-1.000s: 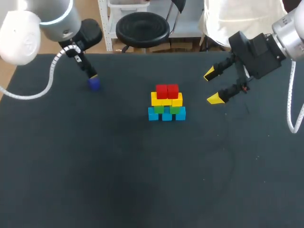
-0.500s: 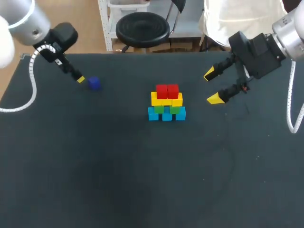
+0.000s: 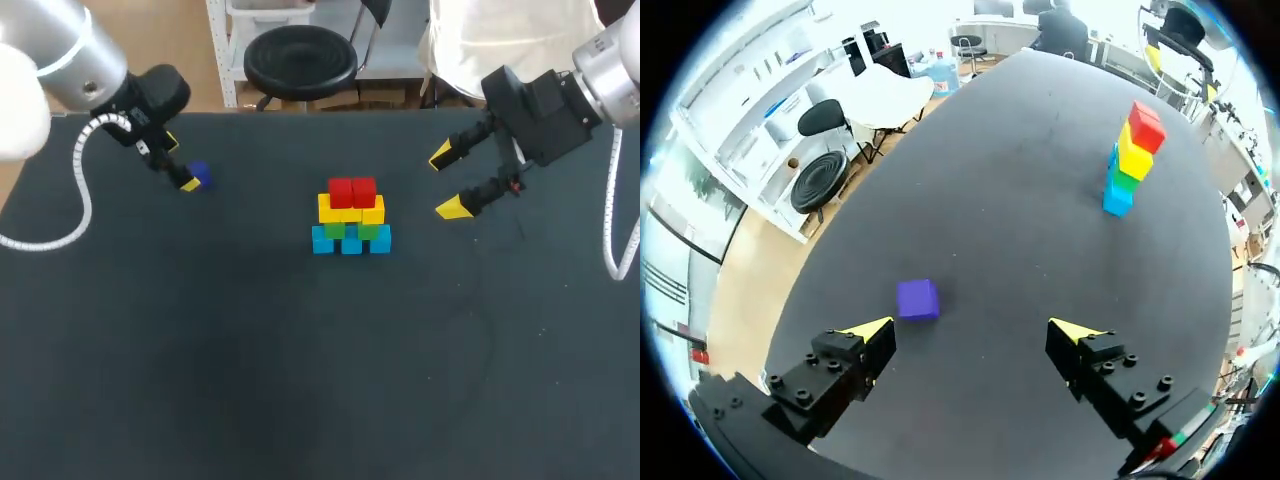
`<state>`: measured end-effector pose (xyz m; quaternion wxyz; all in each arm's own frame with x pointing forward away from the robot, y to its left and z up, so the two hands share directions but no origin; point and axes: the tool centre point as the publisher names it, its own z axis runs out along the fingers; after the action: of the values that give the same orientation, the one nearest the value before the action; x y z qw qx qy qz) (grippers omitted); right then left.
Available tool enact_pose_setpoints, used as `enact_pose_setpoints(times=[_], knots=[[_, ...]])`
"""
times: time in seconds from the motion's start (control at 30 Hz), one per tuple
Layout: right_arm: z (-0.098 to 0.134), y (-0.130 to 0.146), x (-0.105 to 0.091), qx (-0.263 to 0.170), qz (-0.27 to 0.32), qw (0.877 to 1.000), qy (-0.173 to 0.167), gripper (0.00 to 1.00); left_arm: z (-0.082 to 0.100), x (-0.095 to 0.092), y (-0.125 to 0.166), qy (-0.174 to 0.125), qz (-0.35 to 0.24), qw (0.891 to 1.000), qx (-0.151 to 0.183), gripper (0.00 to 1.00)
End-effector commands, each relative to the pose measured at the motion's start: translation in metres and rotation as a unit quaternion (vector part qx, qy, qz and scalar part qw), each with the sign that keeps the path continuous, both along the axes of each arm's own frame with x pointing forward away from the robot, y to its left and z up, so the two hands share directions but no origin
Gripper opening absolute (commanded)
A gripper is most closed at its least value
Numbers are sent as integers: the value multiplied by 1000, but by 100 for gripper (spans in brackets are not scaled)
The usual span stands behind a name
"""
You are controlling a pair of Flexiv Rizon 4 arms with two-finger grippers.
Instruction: Place the blue cubes, place green cubes on the blue cubes, place the yellow cubes on the green cubes, then place the red cubes on the yellow cubes, and place purple cube on the red cubes.
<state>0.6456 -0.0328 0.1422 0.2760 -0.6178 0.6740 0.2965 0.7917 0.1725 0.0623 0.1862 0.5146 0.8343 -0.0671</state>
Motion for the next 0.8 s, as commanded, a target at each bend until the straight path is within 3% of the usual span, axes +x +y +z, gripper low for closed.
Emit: enact_pose_setpoints(times=[0.03, 0.3, 0.4, 0.6, 0.8], knots=[[0, 0, 0, 1, 0, 1000, -1, 100, 2, 12, -4, 22, -2, 1000, 21, 100], [0, 0, 0, 1, 0, 1000, -1, 100, 2, 12, -4, 22, -2, 1000, 21, 100], [0, 0, 0, 1, 0, 1000, -1, 100, -2, 18, -14, 19, 7, 999, -25, 100], [0, 0, 0, 1, 0, 1000, -1, 100, -3, 17, -28, 13, 18, 998, -66, 100], [0, 0, 0, 1, 0, 1000, -1, 100, -12, 18, -21, 9, 29, 999, -38, 100]])
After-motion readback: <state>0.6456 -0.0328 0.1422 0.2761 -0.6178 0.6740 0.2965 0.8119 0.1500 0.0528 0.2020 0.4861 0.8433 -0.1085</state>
